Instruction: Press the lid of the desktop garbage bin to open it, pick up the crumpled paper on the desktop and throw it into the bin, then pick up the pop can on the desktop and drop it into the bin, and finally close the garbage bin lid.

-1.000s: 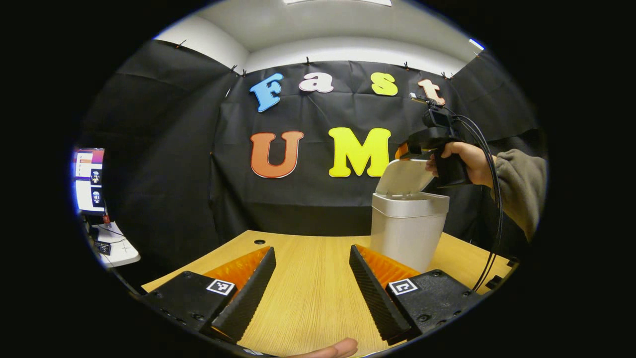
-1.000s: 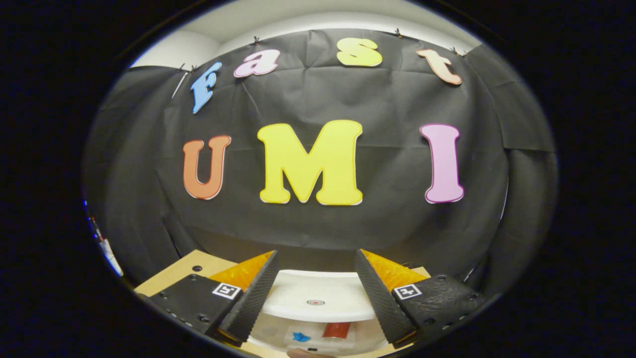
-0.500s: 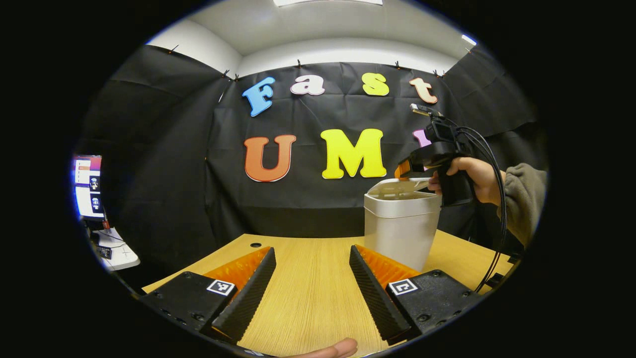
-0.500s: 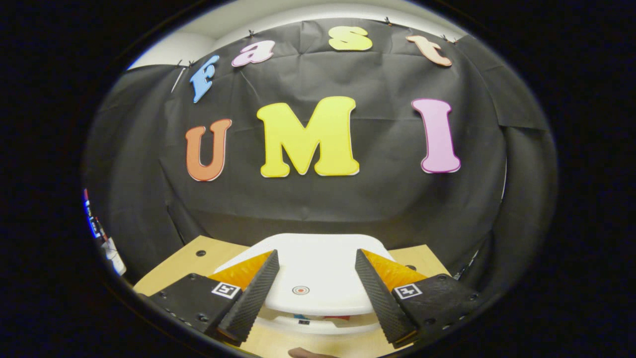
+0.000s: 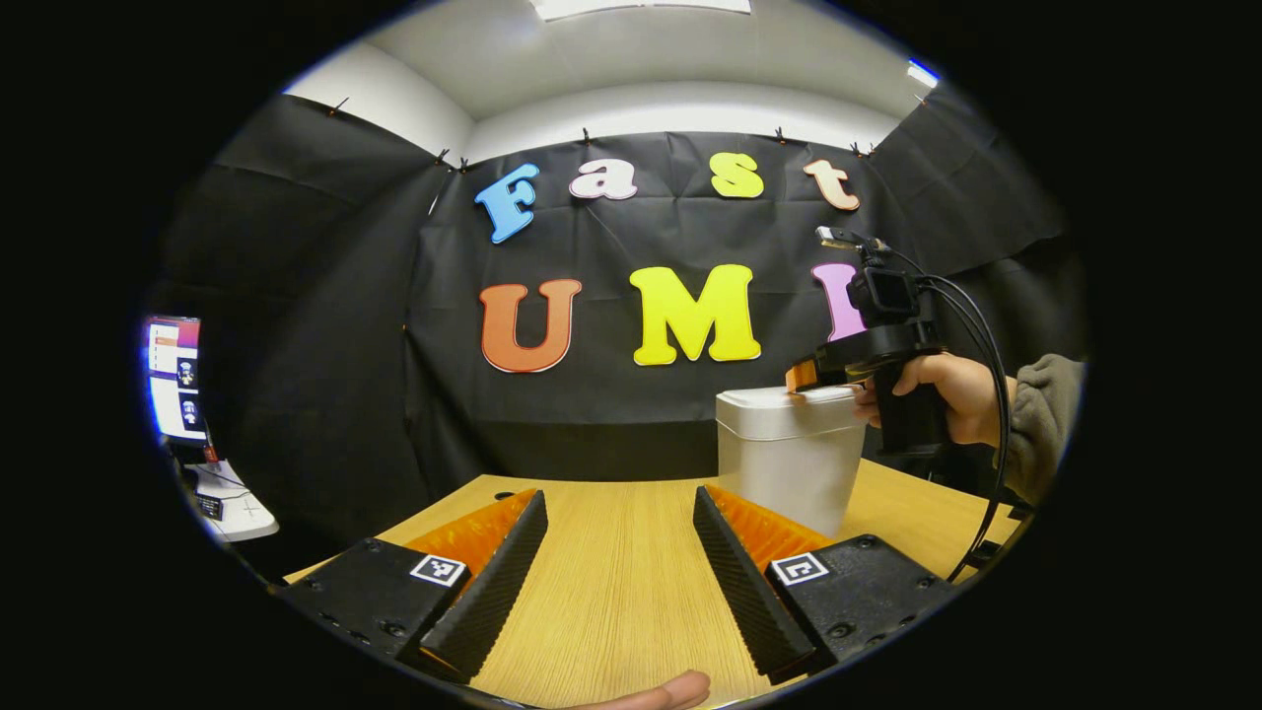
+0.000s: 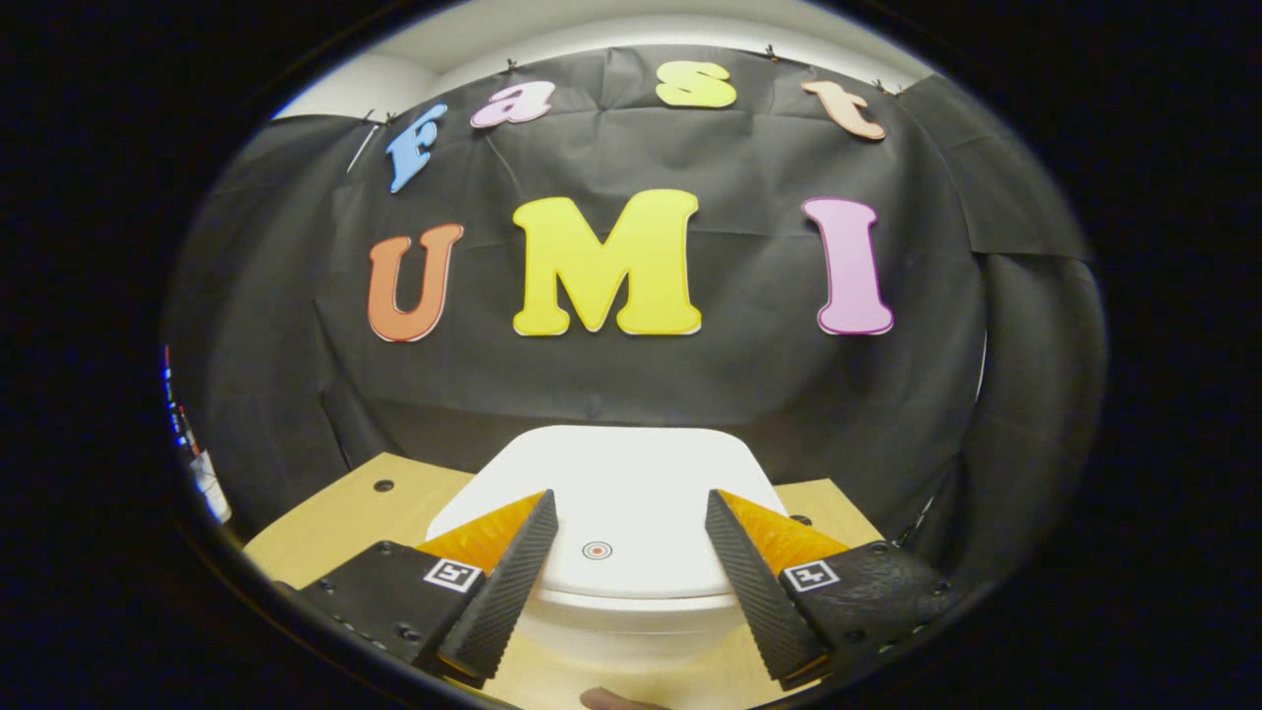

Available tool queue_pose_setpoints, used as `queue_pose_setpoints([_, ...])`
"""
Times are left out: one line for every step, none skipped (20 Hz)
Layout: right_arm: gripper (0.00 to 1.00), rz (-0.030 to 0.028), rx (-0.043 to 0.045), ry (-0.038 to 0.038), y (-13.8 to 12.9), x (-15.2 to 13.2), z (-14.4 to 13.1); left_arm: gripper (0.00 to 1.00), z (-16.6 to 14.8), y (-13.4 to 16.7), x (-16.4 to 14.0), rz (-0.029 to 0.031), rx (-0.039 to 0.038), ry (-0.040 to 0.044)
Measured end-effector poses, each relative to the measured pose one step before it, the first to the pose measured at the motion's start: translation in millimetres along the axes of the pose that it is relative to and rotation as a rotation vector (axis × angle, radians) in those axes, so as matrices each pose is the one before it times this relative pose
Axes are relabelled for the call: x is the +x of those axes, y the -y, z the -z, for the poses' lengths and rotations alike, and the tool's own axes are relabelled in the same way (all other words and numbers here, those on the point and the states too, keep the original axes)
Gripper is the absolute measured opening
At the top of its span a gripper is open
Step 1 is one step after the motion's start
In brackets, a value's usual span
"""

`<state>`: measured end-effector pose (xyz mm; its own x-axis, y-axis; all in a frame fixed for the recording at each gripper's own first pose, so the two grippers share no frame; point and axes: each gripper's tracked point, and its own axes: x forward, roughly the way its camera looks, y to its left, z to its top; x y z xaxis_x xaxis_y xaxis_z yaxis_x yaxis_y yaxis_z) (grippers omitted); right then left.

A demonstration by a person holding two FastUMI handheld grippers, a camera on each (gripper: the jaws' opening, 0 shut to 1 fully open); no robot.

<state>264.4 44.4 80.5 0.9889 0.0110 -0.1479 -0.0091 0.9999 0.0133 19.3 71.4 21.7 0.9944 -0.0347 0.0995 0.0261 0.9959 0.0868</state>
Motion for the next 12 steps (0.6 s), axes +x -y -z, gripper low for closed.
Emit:
queue_pose_setpoints([0.95, 0.01277, 0.00215, 0.01037, 0.20, -1.63, 0.20, 0.96, 0.91, -0.11, 1.16, 0.00518, -0.00326, -0.00206])
queue_pose_setpoints([0.95, 0.01350, -0.00928, 0.01245, 0.29, -2.97, 1.96, 0.96, 0.67, 0.47, -0.32, 0.00474, -0.00273, -0.00062])
queue_pose_setpoints([0.96, 0.01365, -0.00652, 0.02116, -1.47, -0.31, -1.22, 0.96, -0.23, -0.31, 1.31, 0.00174, 0.00011, 0.00045])
queue_pose_setpoints([0.96, 0.00728, -0.00552, 0.01528, -0.26, 0.01, 1.03, 0.96, 0.30, -1.10, -0.37, -0.00019, 0.00218, -0.00029])
queue_pose_setpoints([0.96, 0.00238, 0.00706, 0.01049, 0.35, -1.68, 0.37, 0.96, 1.69, 0.62, 0.77, 0.00030, 0.00098, -0.00321])
queue_pose_setpoints([0.96, 0.00039, 0.01264, 0.00080, 0.57, -1.13, 1.34, 0.96, 1.58, 0.99, 0.59, 0.00127, -0.00251, -0.00374])
queue_pose_setpoints([0.96, 0.00101, 0.01307, 0.00072, 0.54, -0.86, 1.22, 0.96, 1.12, -0.50, 0.89, 0.00248, -0.00132, -0.00453])
queue_pose_setpoints([0.96, 0.00640, 0.00807, -0.00338, -0.11, -2.43, 0.99, 0.96, 0.56, -0.50, -0.37, -0.00060, 0.00067, -0.00201])
queue_pose_setpoints([0.96, 0.00483, -0.00661, -0.00531, 0.11, -1.88, 1.56, 0.96, -0.63, -1.47, 0.11, -0.00362, 0.00150, 0.00184])
queue_pose_setpoints([0.96, 0.00436, -0.01431, -0.00229, -0.57, -2.08, -0.40, 0.96, -1.20, -0.90, 0.66, -0.00377, 0.00156, 0.00463])
queue_pose_setpoints([0.96, 0.00120, -0.00491, -0.01263, 0.53, -0.57, 2.28, 0.96, -0.38, -1.08, 0.90, -0.00042, 0.00003, 0.00263])
queue_pose_setpoints([0.96, -0.00309, -0.00106, -0.01063, 0.19, -1.13, 0.11, 0.96, 0.37, -0.72, 0.68, 0.00070, -0.00336, 0.00165])
